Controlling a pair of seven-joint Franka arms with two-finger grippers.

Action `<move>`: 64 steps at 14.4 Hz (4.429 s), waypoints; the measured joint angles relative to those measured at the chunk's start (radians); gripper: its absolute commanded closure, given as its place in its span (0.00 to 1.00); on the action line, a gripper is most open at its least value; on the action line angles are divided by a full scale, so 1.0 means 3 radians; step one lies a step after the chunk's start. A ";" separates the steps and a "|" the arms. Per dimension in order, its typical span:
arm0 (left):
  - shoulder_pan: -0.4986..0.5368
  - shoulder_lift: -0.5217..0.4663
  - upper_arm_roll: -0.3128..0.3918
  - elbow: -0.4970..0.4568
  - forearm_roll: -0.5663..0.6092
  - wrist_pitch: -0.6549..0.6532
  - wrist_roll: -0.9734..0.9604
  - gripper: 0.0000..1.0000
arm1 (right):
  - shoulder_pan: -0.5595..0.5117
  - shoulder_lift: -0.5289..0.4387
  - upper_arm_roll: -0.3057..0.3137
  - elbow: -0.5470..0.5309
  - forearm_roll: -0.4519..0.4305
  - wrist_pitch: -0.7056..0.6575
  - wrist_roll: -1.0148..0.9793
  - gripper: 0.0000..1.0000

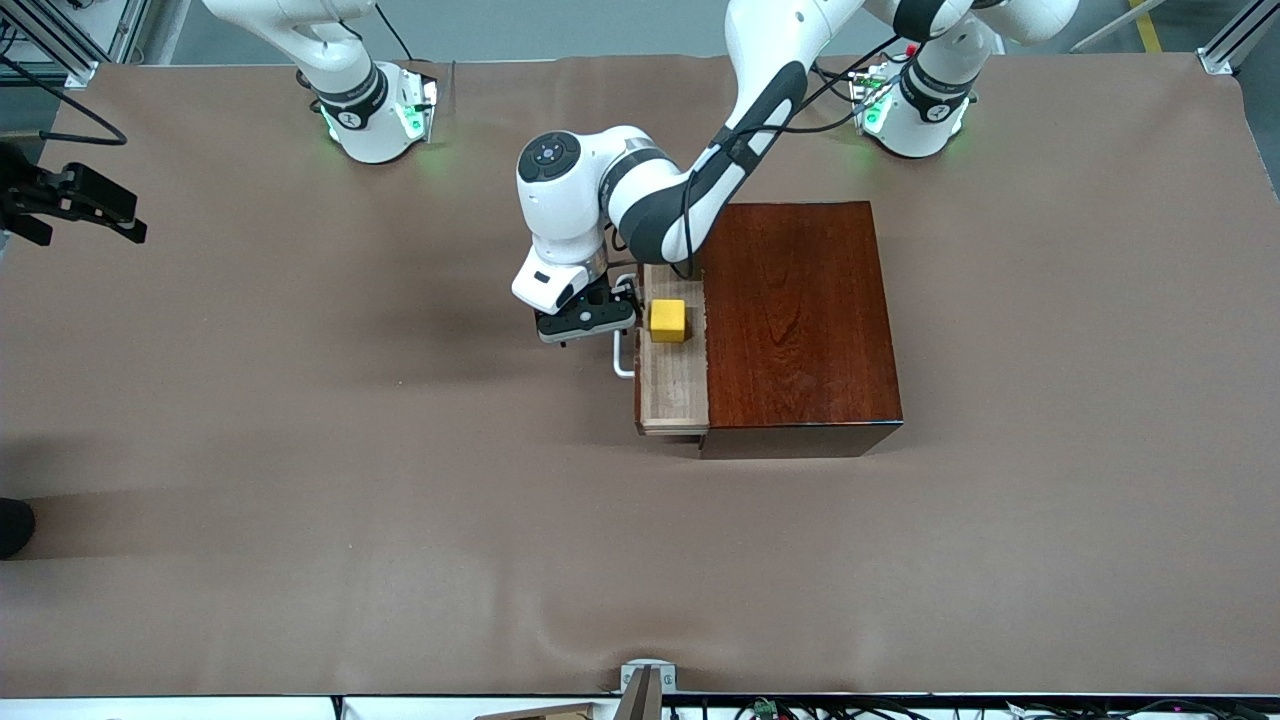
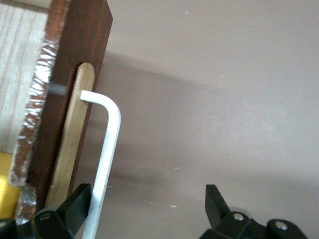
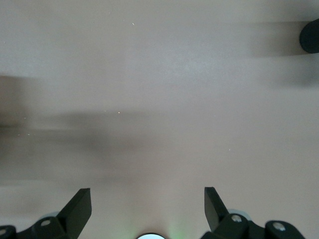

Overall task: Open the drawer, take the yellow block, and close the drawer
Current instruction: 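Pull the drawer open by its handle with the left gripper, then raise the left gripper off the handle while the right gripper approaches, then lower the right gripper onto the yellow cube and close it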

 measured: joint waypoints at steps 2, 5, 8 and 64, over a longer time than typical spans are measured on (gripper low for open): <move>-0.0024 0.0013 0.0003 0.0000 0.0000 0.0129 -0.0087 0.00 | 0.0000 0.0021 -0.0006 -0.0002 -0.0003 -0.0001 0.0000 0.00; -0.0050 0.0023 0.0009 0.0001 0.0000 0.0252 -0.0137 0.00 | -0.0003 0.0082 -0.0022 -0.0002 -0.0015 0.0008 0.0000 0.00; -0.0055 0.0021 0.0014 0.0035 -0.0001 0.0246 -0.0146 0.00 | -0.0006 0.0111 -0.0034 -0.0002 -0.0021 0.0010 0.0000 0.00; 0.3085 -0.3136 -0.0350 -0.1605 -0.0418 -0.1907 0.3796 0.00 | 0.2474 0.1615 0.0076 -0.0023 0.0700 0.1789 0.7124 0.00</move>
